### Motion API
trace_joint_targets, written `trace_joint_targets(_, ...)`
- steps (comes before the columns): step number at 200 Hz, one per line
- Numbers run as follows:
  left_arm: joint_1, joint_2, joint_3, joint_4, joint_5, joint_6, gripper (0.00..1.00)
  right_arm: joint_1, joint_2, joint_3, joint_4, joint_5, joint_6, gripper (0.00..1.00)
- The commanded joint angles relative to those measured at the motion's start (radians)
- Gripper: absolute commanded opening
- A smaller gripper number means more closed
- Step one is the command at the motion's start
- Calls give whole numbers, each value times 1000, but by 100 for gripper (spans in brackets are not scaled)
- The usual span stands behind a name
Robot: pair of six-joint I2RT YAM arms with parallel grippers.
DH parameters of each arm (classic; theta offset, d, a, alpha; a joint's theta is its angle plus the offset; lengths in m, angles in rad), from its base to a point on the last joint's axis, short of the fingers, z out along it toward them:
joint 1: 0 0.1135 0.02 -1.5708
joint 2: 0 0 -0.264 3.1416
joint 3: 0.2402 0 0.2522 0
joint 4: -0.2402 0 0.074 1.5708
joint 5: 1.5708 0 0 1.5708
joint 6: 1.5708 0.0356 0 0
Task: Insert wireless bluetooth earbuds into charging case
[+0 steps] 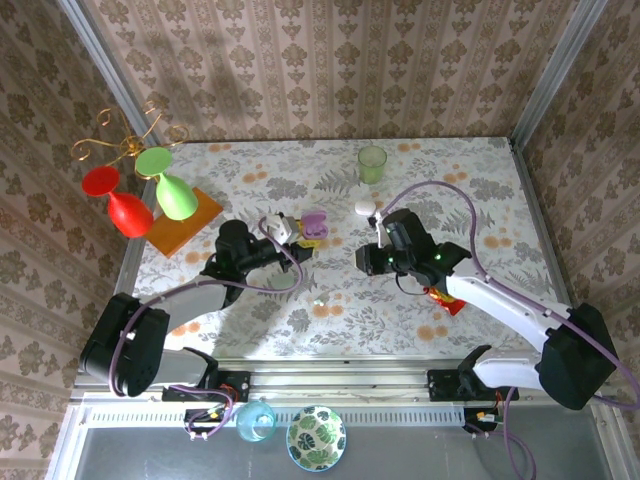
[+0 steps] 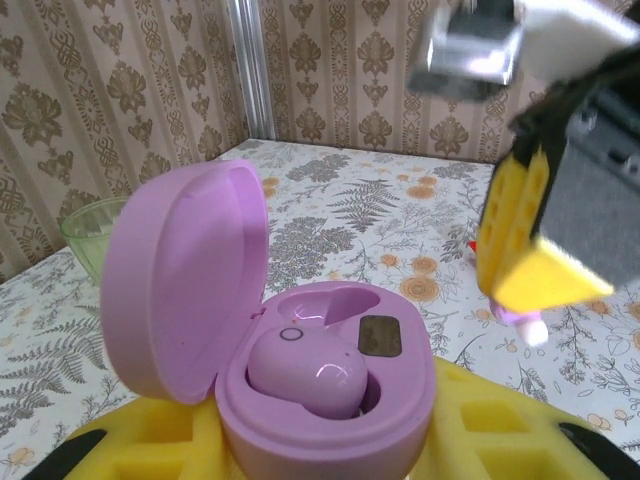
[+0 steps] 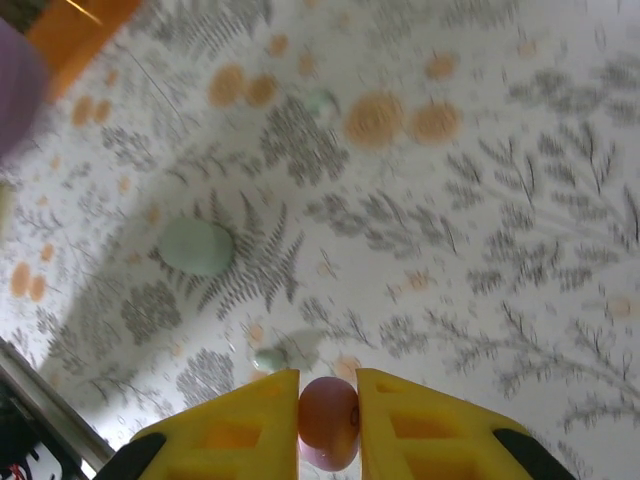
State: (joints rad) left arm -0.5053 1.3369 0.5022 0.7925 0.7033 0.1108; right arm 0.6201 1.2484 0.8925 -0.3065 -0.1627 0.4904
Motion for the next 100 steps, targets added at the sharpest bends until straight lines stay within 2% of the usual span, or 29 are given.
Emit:
trace_joint_targets(1, -9, 27, -8, 13, 24, 10, 23, 9, 14, 81, -49, 28, -60, 19)
trace_joint_targets(100, -19, 73, 14, 49, 64, -36, 23, 39, 192, 316, 1, -18, -161, 19)
